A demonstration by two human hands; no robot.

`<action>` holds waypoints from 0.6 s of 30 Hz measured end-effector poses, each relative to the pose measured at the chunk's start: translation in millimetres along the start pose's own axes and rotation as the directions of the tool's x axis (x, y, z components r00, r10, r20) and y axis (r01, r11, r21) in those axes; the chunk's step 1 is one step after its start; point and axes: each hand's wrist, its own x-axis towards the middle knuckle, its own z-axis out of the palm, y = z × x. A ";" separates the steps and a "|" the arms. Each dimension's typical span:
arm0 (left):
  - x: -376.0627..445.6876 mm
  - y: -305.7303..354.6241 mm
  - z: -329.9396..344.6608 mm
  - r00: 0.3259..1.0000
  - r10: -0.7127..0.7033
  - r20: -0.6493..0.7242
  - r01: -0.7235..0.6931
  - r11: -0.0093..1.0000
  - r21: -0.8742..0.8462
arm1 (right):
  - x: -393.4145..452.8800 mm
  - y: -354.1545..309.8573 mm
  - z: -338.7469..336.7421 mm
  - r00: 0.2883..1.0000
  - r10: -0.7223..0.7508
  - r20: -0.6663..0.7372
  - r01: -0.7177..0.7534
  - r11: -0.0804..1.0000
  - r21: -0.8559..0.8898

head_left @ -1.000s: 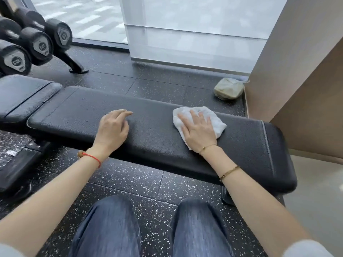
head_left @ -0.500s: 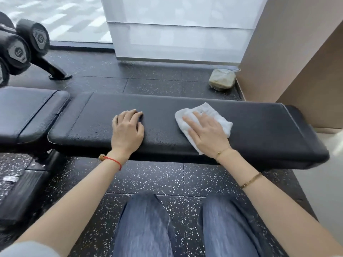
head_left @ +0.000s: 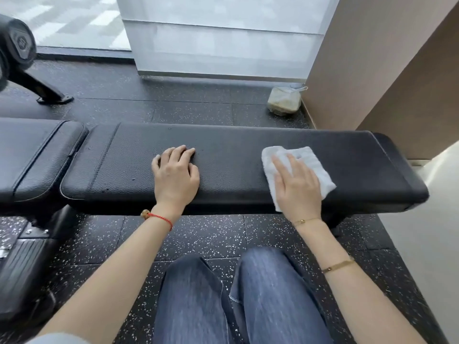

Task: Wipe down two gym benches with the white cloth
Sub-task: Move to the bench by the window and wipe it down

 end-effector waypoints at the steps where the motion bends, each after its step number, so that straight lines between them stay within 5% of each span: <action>1: -0.7 -0.4 0.3 1.000 0.004 -0.002 -0.004 1.000 0.001 | 2.2 12.6 -2.4 0.998 0.062 -0.002 -0.062 0.998 0.009; 4: -1.2 1.1 0.3 1.000 -0.009 -0.004 0.009 1.000 0.017 | 9.9 -1.4 4.2 0.990 0.138 -0.015 -0.139 0.990 -0.020; 8: -1.9 1.3 1.5 1.000 -0.008 0.008 0.008 1.000 0.021 | -5.0 -62.1 16.0 0.995 -0.102 0.019 0.101 0.995 0.017; 12: -1.5 0.5 1.4 1.000 -0.010 -0.001 0.010 1.000 0.025 | 9.9 -30.4 8.8 0.957 -0.272 0.099 0.268 0.962 0.044; 15: -1.6 1.7 1.9 1.000 -0.015 -0.001 0.015 0.999 0.031 | 54.8 17.3 4.2 0.977 -0.092 0.193 0.105 0.993 -0.061; 18: -0.7 4.8 1.4 1.000 -0.029 -0.006 0.029 0.999 0.040 | 92.0 5.4 6.4 0.976 0.027 0.214 -0.030 1.000 0.009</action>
